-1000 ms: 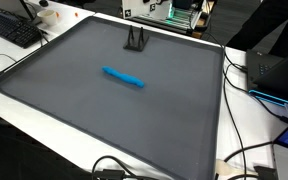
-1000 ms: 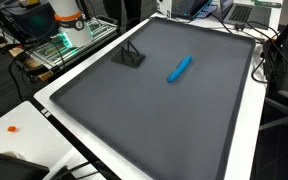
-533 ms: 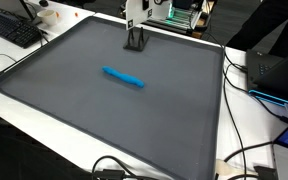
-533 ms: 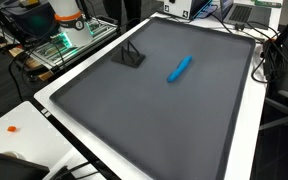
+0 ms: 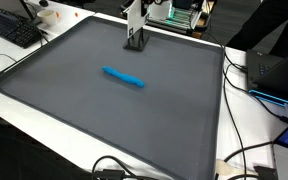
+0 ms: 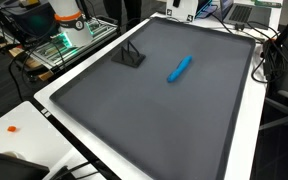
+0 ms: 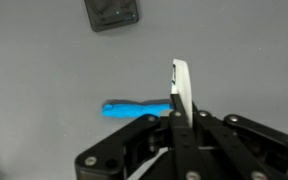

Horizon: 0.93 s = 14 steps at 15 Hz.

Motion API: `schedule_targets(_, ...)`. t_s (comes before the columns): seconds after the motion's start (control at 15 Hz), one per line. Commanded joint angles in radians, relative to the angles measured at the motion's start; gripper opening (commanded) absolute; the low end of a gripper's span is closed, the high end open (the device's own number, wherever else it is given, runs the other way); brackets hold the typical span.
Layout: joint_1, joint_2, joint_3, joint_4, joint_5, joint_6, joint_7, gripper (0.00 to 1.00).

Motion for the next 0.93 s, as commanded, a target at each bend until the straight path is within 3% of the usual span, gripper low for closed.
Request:
schedule_targets(0.0, 0.012, 0.000, -0.013, 0.003, 0.002, -0.003, -0.002, 0.04)
schedule_targets(0.33, 0.006, 0.054, -0.002, -0.002, 0.068, 0.125, -0.161, 0.01)
schedule_targets(0.87, 0.039, 0.198, -0.008, 0.037, 0.027, 0.210, -0.185, 0.01)
